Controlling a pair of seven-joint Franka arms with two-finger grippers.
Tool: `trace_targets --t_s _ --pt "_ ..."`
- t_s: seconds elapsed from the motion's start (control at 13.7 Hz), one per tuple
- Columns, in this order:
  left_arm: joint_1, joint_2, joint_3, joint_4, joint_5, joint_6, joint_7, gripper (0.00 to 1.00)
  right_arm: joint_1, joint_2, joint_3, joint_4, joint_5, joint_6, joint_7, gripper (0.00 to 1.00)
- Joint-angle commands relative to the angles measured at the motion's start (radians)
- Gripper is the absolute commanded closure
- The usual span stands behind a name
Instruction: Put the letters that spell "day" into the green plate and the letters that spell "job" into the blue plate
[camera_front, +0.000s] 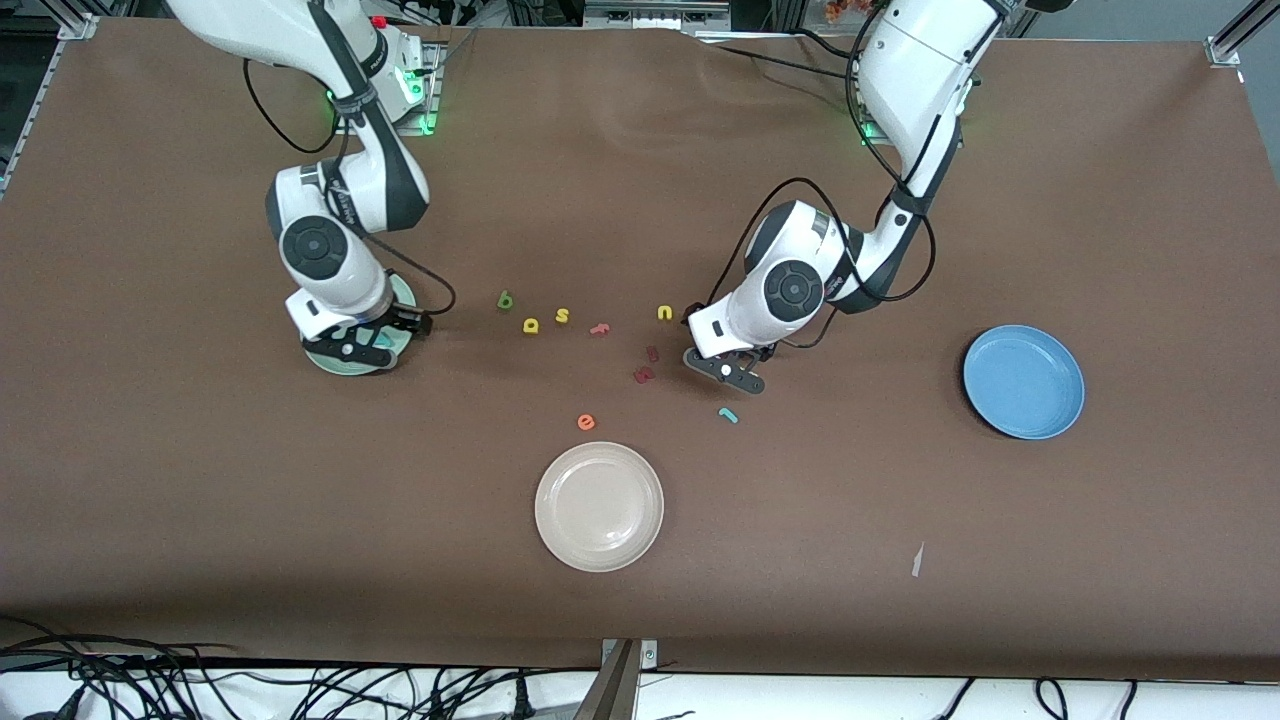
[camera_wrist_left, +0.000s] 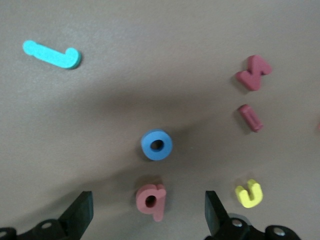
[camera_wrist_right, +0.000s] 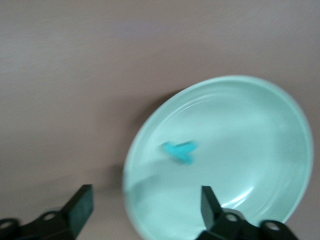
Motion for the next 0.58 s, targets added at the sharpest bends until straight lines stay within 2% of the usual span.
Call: trace_targets --t_s 0.0,0.15,0.22,0.36,0.44,0.51 --pt "-0.032 0.018 0.029 0.005 -0.017 0.006 -0.005 0.01 0.007 -0.020 0.105 -0.003 -0.002 -0.008 0.263 0.00" --pt "-0.043 0.016 0.029 -0.004 -0.016 0.006 -0.008 0.03 0.010 -0.012 0.164 -0.003 0.000 0.018 0.440 0.01" --pt "-0.046 0.012 0.029 -0.010 -0.016 0.006 -0.011 0.06 0.010 -0.009 0.193 -0.005 0.000 0.020 0.485 0.01" --pt "-0.059 0.009 0.029 -0.016 -0.016 0.006 -0.026 0.07 0.011 0.007 0.233 -0.008 0.000 0.032 0.555 0.02" --pt "-0.063 0.009 0.029 -0.018 -0.014 0.006 -0.037 0.07 0.014 0.029 0.236 -0.013 0.000 0.067 0.584 0.06" --pt "-0.069 0.007 0.029 -0.018 -0.009 0.006 -0.037 0.13 0.027 0.050 0.237 -0.014 0.000 0.095 0.588 0.12"
